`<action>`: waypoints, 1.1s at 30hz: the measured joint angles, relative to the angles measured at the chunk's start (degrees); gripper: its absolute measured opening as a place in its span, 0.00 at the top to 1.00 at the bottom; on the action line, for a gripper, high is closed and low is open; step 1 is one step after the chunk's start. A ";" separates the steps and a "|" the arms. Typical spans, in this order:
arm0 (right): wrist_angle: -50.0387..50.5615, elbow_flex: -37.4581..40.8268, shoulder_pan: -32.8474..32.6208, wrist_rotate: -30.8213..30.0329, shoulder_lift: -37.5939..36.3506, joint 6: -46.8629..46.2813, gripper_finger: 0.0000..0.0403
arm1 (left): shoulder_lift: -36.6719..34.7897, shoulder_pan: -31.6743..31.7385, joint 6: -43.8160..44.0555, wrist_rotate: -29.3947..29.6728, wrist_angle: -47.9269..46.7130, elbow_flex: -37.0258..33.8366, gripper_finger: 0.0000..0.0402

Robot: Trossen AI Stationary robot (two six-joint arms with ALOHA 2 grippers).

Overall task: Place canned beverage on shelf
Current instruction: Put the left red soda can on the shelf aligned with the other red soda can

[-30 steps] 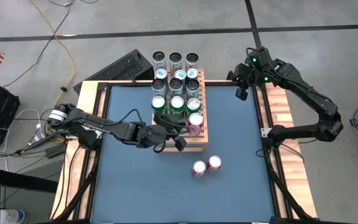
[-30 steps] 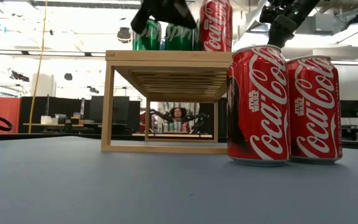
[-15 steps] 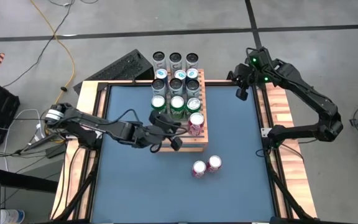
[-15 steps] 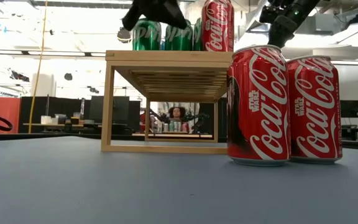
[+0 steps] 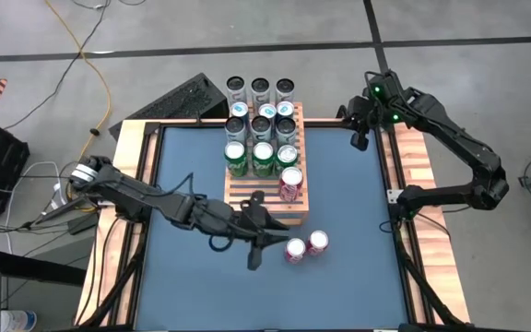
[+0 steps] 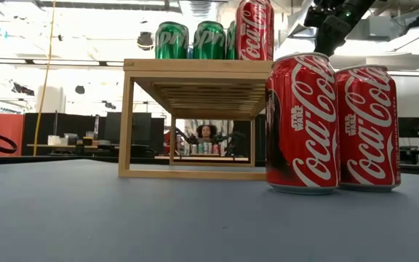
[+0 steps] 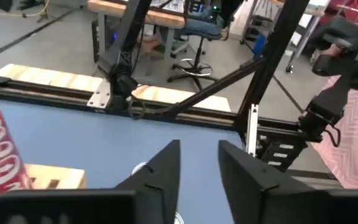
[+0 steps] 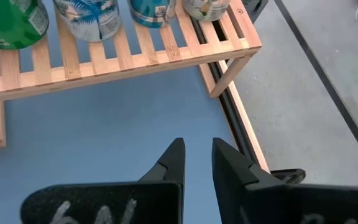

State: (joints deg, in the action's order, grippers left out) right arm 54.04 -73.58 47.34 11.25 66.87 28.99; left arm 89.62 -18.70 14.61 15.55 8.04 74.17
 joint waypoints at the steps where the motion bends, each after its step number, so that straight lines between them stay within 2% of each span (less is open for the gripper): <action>1: 0.03 0.00 -0.09 0.24 0.00 -0.02 0.84 | 0.91 -0.26 0.26 -0.05 0.16 0.44 0.74; 11: 0.48 0.00 0.00 0.76 0.00 -0.03 0.84 | 9.61 -1.41 4.58 -3.81 0.48 2.80 0.39; 16: 0.71 0.00 -0.05 0.91 -0.02 -0.02 0.84 | 13.41 -1.68 6.06 -4.79 -1.89 2.78 0.27; 25: 1.01 0.00 -0.05 0.98 0.00 -0.03 0.84 | 19.15 -2.01 8.75 -4.12 -1.46 2.76 0.24; 33: 0.99 0.00 -0.05 1.01 0.00 -0.04 0.84 | 19.28 -1.77 17.95 -0.95 0.79 3.84 0.25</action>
State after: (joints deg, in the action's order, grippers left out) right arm 55.03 -73.58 47.29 12.26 66.87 28.95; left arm 108.91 -20.48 32.57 14.60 8.84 78.01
